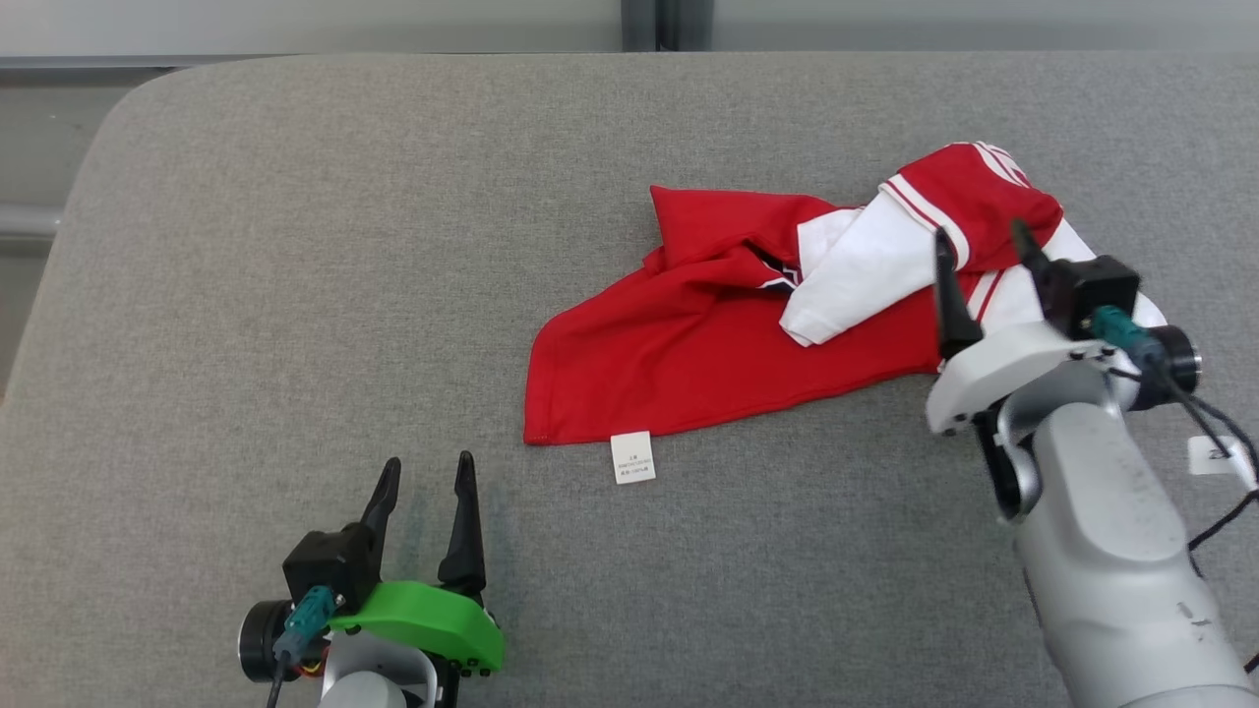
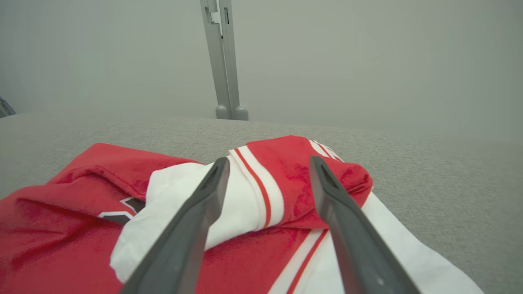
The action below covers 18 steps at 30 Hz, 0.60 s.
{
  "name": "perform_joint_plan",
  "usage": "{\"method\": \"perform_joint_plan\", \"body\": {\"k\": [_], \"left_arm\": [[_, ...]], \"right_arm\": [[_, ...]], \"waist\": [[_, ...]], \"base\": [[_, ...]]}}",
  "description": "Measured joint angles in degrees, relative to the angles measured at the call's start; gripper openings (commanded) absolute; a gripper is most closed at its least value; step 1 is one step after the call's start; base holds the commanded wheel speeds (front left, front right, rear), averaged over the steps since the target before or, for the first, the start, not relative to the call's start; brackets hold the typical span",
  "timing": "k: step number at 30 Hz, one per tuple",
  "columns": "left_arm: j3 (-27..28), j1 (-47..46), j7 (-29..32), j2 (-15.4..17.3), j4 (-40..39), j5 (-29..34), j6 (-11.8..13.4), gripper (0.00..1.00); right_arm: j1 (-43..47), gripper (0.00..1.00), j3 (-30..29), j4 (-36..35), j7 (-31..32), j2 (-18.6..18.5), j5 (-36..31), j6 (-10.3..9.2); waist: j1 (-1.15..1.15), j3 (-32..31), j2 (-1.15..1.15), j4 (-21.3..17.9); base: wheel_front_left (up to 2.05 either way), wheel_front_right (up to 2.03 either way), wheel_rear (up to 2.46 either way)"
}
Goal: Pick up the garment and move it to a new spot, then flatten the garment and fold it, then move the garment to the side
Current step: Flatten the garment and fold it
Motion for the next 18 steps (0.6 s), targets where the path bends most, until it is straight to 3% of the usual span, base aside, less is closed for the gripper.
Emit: {"method": "perform_joint_plan", "body": {"k": [3, 5, 12, 18], "left_arm": [[-0.3, 0.0, 0.0, 0.0, 0.1, 0.0, -0.1, 1.0], [-0.6, 0.0, 0.0, 0.0, 0.2, -0.3, -0.1, 1.0], [-0.8, 0.0, 0.0, 0.0, 0.4, -0.7, -0.1, 1.0], [-1.0, -0.2, 0.0, 0.0, 0.3, -1.0, 0.0, 1.0]], "right_arm": [[2.4, 1.0, 11.6, -0.6, 0.0, 0.5, 2.0, 0.0], [2.8, 1.0, 15.1, 0.1, 0.0, 0.3, 2.3, 0.02], [0.8, 1.0, 17.9, 6.9, 0.0, -0.4, 1.1, 0.01], [-1.5, 1.0, 16.3, 10.2, 0.0, 0.1, -2.2, 0.01]], "waist": [[0.0, -0.1, 0.0, -0.1], [0.0, -0.1, 0.0, 0.1], [0.0, 0.6, 0.0, 1.8], [0.0, 1.7, 0.0, 2.9]], "base": [[0.0, 0.0, 0.0], [0.0, 0.0, 0.0], [0.0, 0.0, 0.0], [0.0, 0.0, 0.0]]}}
